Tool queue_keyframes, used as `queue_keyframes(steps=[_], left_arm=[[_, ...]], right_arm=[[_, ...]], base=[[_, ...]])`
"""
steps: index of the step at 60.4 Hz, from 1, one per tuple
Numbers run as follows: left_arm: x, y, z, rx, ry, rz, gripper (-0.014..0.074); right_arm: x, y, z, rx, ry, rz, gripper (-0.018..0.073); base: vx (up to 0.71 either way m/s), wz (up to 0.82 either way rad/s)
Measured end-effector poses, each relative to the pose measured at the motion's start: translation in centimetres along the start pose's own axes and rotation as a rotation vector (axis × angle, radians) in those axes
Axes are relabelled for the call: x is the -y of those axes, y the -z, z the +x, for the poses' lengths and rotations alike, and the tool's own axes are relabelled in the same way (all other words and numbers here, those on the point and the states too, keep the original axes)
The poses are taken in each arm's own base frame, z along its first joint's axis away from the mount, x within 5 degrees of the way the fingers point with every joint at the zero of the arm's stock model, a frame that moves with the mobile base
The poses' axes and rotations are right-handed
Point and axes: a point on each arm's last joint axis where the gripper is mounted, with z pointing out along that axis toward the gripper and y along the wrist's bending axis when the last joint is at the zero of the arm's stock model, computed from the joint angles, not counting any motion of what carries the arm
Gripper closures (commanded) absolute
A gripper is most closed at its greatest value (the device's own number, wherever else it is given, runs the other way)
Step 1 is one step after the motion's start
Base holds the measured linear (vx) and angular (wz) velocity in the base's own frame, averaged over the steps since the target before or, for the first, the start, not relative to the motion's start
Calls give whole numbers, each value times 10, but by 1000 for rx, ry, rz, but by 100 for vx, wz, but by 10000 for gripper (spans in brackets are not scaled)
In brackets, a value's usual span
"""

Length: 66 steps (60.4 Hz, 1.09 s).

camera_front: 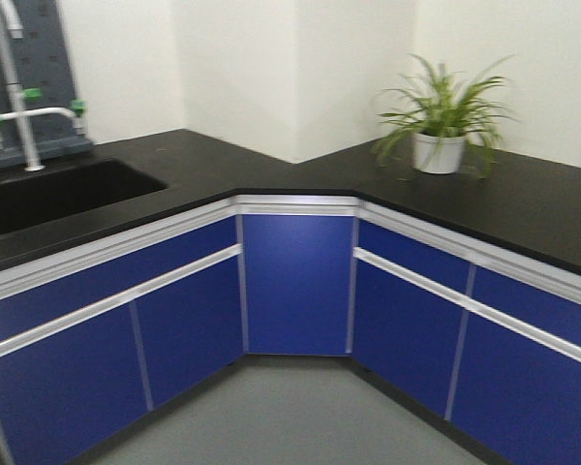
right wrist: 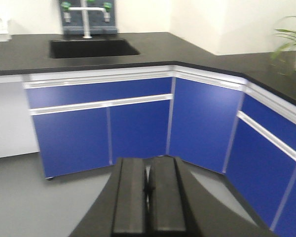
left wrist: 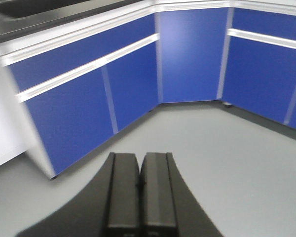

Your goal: Grab transparent chemical and place on left bench

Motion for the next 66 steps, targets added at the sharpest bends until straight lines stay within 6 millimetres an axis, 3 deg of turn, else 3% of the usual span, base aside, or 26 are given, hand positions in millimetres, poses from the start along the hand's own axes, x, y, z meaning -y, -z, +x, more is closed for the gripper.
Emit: queue_keyframes(steps=[34,66], left_arm=[[0,0,0,0,0,0,600],[0,0,0,0,0,0,600]], right_arm=[[0,0,0,0,0,0,550],[0,0,0,0,0,0,550]], base=[[-7,54],[12,58]])
